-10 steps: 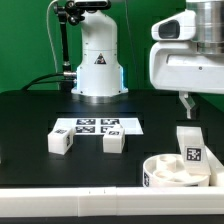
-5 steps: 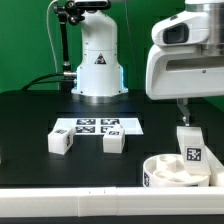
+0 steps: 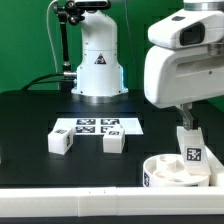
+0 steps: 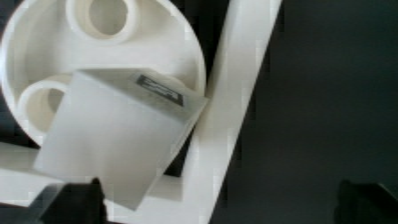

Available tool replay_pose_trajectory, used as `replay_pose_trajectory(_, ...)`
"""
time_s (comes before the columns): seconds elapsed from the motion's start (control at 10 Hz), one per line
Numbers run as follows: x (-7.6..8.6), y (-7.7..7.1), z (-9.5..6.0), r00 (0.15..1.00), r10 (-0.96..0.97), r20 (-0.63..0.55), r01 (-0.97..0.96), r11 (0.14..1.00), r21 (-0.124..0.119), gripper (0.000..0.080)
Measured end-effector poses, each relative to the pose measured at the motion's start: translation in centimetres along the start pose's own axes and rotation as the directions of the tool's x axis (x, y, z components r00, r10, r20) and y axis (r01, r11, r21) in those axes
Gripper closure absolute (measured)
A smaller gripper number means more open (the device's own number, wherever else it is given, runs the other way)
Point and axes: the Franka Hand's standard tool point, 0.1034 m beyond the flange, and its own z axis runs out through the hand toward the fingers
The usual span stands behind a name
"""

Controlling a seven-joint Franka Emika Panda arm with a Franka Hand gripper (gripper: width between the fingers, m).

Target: Assemble stool

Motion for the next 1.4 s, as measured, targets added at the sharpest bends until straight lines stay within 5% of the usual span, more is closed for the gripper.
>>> replay_pose_trajectory(0.2, 0.0, 0.1, 0.0, 0.994, -0.106, -0.001, 0.106, 0.994, -0.001, 0.0150)
replay_pose_trajectory(0.4, 0.4, 0.5, 0.3, 0.934, -0.357, -0.029, 0.355, 0.933, -0.050, 0.0150)
replay_pose_trajectory(0.6, 0.4, 0.9, 0.4, 0.857, -0.515, -0.018, 0.513, 0.857, -0.054, 0.0150)
replay_pose_trajectory(1.1, 0.2, 1.8, 0.8, 0.642, -0.766, 0.007, 0.764, 0.640, -0.077, 0.0150)
replay_pose_trajectory(1.4, 0.2, 2.1, 1.0, 0.632, -0.775, 0.008, 0.772, 0.628, -0.098, 0.0150)
